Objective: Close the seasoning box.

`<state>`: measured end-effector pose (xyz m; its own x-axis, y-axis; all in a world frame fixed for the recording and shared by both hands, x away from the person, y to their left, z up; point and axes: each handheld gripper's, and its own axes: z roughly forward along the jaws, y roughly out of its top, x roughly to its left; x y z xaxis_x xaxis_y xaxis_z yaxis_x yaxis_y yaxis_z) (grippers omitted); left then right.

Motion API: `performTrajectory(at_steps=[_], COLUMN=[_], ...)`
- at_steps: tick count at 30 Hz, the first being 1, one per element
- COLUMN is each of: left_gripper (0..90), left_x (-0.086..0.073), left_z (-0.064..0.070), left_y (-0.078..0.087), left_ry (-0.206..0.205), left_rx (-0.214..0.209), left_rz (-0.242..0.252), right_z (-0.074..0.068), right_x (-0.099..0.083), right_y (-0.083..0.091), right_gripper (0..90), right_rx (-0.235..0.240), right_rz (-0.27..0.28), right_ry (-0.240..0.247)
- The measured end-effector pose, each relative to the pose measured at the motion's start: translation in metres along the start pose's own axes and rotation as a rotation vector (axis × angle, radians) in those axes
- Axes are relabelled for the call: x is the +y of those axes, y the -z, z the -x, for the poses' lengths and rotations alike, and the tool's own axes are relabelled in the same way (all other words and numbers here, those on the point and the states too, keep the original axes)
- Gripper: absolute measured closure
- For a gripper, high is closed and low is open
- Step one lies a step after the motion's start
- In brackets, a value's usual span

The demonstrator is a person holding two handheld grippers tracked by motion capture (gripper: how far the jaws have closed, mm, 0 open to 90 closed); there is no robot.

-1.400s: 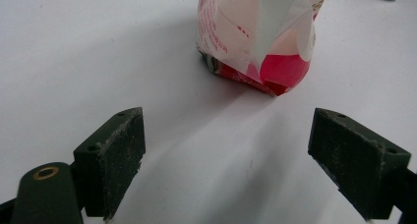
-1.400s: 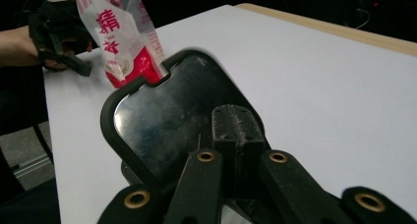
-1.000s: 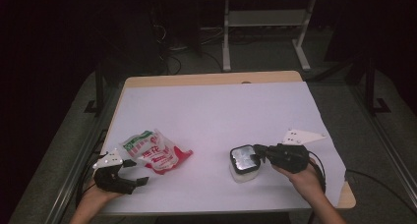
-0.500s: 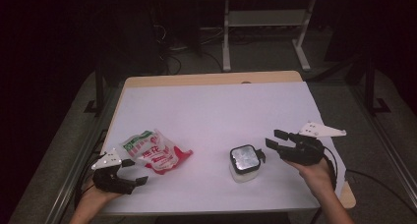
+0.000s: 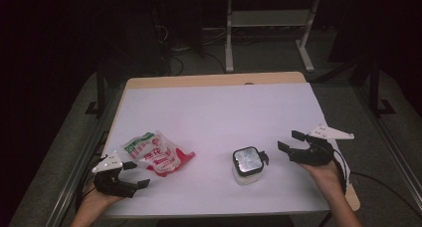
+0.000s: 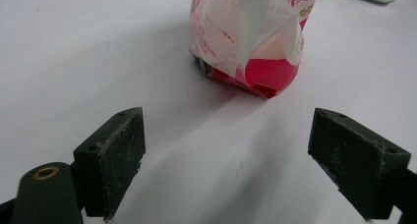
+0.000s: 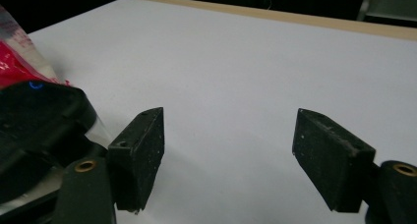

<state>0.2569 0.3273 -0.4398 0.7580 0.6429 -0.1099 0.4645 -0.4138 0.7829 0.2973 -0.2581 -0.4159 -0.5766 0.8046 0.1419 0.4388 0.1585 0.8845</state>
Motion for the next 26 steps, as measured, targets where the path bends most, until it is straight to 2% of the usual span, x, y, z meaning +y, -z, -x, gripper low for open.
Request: performTrajectory(at_steps=[4,5,13,16,20,26], left_gripper=[13.9,13.9,13.9,13.9,13.9,13.9], left_x=[0.001,0.001,0.001,0.000,0.001,0.003], left_z=[0.001,0.001,0.001,0.000,-0.001,0.000], left_y=[0.000,0.000,0.002,0.002,0.002,-0.001], left_ry=[0.002,0.009,0.019,0.020,0.018,0.015], left_rx=[0.002,0.004,0.021,0.031,0.040,0.035], left_rz=[0.004,0.008,0.017,0.023,0.023,0.014], right_z=[0.005,0.006,0.013,0.016,0.017,0.019], right_x=[-0.008,-0.014,-0.039,-0.041,-0.041,-0.042], right_y=[0.000,0.001,0.002,-0.001,0.001,0.002], right_gripper=[23.6,22.8,18.6,17.8,17.8,17.7], right_rx=[-0.006,-0.009,-0.014,-0.012,-0.027,-0.022], right_rz=[-0.012,-0.003,-0.038,-0.059,-0.055,-0.051], right_ry=[-0.009,-0.008,-0.017,-0.036,-0.028,-0.039])
